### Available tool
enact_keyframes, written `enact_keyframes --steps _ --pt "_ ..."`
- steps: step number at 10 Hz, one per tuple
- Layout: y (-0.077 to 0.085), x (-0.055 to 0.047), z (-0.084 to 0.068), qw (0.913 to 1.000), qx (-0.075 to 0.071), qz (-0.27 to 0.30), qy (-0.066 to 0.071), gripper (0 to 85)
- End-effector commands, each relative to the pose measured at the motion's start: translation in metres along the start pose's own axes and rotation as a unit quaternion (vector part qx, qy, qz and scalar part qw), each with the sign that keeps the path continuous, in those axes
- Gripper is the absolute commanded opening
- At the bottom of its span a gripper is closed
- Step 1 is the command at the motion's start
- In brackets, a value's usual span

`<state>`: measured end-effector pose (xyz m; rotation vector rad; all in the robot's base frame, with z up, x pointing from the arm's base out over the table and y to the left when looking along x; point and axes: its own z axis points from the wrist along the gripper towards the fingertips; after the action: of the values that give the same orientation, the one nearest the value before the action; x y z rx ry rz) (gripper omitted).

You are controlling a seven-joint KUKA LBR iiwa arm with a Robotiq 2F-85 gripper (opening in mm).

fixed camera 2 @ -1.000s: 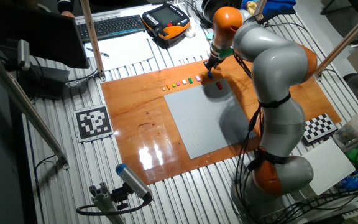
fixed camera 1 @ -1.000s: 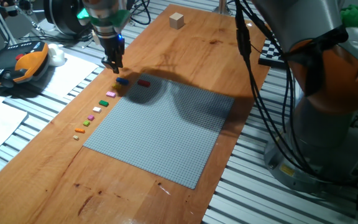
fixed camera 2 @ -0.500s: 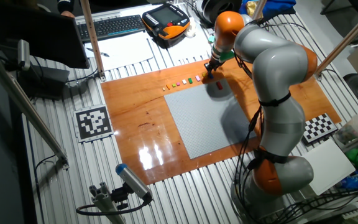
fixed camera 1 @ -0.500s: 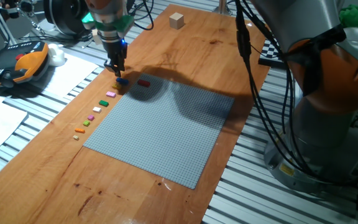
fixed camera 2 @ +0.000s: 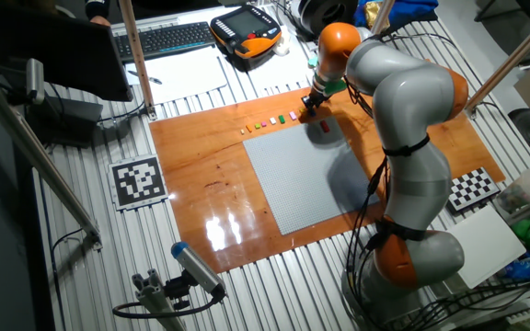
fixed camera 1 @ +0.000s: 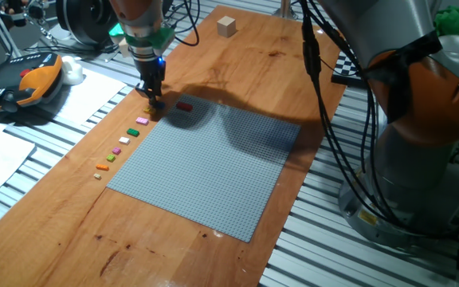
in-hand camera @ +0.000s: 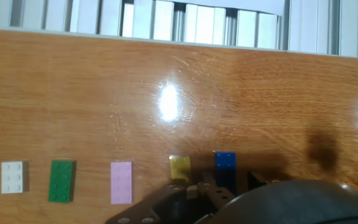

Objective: Stack small Lego blocks randomly, one at a time

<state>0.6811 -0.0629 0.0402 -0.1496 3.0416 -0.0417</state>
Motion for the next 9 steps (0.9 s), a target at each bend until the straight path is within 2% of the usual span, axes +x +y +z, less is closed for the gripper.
enact_keyframes --steps 1,4,5,6,9 --pt "0.0000 0.0003 0.0017 1.0000 0.000 0.000 -0.001 34.0" --pt "-0.0012 0.0024 0.0069 1.0000 -0.001 0.002 -0.002 34.0" --pt "-0.0015 0.0027 0.0073 1.0000 0.003 0.006 0.007 34.0" --pt "-0.0018 0.0031 0.0078 0.9998 0.000 0.012 0.015 34.0" --pt "-0.0019 0.0033 0.0081 0.9996 -0.001 0.018 0.022 34.0"
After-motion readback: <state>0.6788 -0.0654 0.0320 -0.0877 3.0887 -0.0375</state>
